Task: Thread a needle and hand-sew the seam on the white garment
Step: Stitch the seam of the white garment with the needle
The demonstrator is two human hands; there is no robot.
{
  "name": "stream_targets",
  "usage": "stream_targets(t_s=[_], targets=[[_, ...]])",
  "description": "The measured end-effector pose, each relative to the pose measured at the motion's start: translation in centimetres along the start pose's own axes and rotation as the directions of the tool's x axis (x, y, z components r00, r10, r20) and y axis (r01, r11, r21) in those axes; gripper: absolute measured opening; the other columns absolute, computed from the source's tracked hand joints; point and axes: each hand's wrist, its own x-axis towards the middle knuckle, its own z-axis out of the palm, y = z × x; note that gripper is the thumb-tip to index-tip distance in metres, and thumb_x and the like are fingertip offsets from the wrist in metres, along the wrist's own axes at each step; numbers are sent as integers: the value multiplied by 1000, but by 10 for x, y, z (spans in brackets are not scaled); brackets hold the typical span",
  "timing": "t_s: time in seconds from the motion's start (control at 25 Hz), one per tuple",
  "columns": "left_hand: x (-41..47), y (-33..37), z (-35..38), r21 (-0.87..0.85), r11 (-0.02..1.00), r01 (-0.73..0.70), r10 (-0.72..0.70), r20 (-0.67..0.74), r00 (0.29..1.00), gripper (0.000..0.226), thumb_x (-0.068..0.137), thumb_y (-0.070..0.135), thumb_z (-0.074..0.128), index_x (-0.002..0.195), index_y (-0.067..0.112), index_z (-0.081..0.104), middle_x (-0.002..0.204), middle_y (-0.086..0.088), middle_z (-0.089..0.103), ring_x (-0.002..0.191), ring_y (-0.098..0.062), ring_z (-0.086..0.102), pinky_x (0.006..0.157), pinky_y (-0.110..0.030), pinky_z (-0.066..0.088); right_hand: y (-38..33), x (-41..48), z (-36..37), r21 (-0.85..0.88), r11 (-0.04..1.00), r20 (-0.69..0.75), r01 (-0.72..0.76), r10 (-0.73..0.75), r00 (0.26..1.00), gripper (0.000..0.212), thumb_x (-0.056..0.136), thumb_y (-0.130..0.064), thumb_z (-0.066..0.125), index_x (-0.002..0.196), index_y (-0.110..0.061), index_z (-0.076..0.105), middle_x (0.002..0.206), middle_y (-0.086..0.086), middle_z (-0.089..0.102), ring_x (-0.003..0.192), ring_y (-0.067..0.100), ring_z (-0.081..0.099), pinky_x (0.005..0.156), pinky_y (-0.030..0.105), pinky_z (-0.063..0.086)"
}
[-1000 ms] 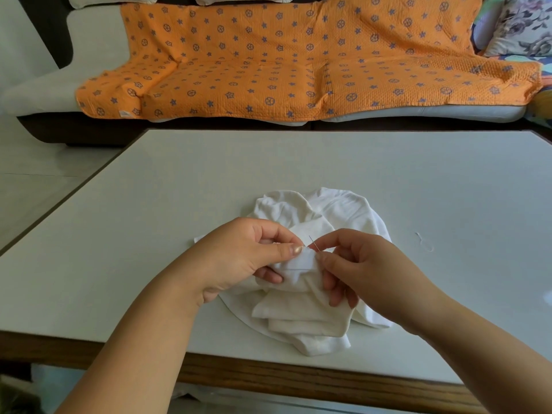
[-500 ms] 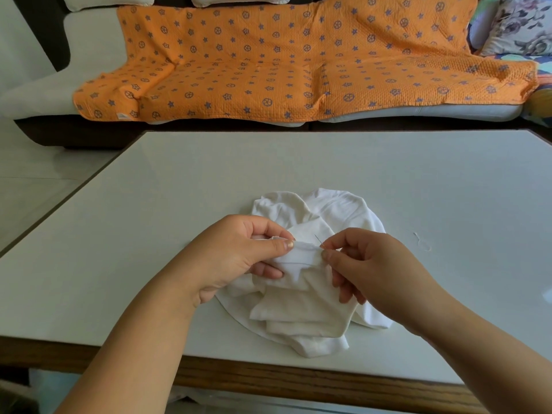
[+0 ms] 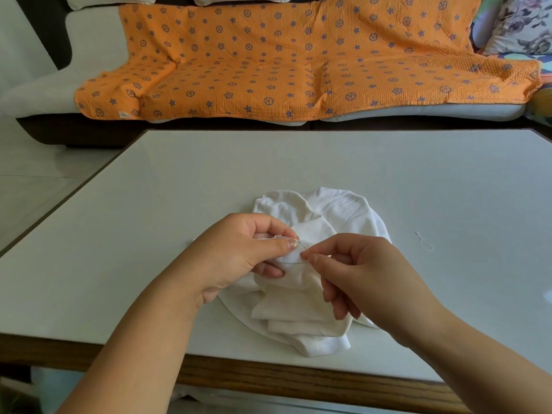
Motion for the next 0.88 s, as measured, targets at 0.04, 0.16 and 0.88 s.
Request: stream_targets(t_s=[0.04, 0.16, 0.88], targets=[[0, 0, 0, 0, 1000, 0, 0, 1, 1000, 5, 85, 12, 72, 87, 14, 75, 83, -5, 75, 76, -16, 71, 66, -25, 58, 0, 0, 0, -4, 1000, 2, 1, -1, 1000, 12, 92, -24, 63, 83, -21, 70, 51, 0, 62, 39, 13, 53, 41, 20, 38], [0, 1, 1, 2, 1000, 0, 0, 0, 1000, 5, 86, 11, 71, 89, 12, 75, 84, -6, 75, 75, -15, 71, 65, -24, 58, 0, 0, 0, -17, 1000, 7, 8, -8, 1000, 12, 92, -22, 61, 84, -21, 70, 50, 0, 61, 39, 13, 53, 41, 20, 38], [-1, 2, 3, 4, 1000, 2, -2, -12, 1000, 4, 86, 10, 71, 88, 12, 74, 89, -10, 75, 78, -16, 72, 65, -24, 58, 1, 1, -1, -43, 999, 16, 1, 0, 1000, 17, 91, -12, 56, 87, -22, 70, 49, -1, 61, 39, 12, 53, 41, 16, 36]])
